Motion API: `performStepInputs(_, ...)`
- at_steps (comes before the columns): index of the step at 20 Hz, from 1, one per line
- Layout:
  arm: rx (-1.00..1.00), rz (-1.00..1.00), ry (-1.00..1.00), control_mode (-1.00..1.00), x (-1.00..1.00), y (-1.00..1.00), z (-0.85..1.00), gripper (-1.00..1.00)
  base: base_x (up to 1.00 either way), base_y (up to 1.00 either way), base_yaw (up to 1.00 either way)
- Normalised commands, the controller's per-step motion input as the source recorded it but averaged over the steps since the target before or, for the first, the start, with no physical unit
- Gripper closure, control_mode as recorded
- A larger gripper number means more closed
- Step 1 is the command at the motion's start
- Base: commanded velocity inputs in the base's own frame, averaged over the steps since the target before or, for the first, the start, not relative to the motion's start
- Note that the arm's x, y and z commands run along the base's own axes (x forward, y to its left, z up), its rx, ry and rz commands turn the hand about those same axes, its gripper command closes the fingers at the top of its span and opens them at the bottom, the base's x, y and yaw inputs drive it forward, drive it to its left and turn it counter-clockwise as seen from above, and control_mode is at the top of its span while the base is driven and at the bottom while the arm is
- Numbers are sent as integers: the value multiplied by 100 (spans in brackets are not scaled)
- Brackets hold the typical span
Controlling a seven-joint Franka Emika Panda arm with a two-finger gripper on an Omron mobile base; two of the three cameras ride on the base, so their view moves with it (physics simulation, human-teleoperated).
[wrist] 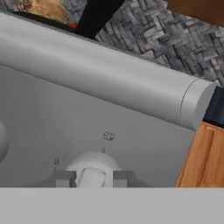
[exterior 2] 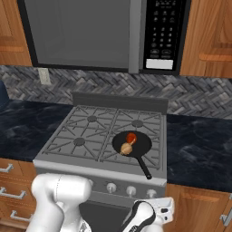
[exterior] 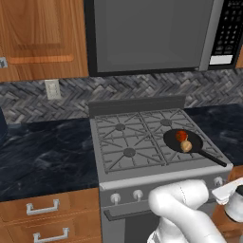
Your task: Place the pan on the front right burner on the stove. Then place the tomato and the onion in the pan and turn on the front right burner.
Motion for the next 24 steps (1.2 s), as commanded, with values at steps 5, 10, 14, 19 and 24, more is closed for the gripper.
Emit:
performStepInputs(5,-50,13,-19,-100,0,0,0,100,0,0,0)
performStepInputs(10,-58,14,-21,-100,0,0,0,100,0,0,0)
performStepInputs(14,-59,17,-20,-100,0,0,0,100,0,0,0)
performStepInputs(19,-63,17,-20,-100,0,0,0,100,0,0,0)
performStepInputs(24,-58,13,-12,-100,0,1,0,100,0,0,0)
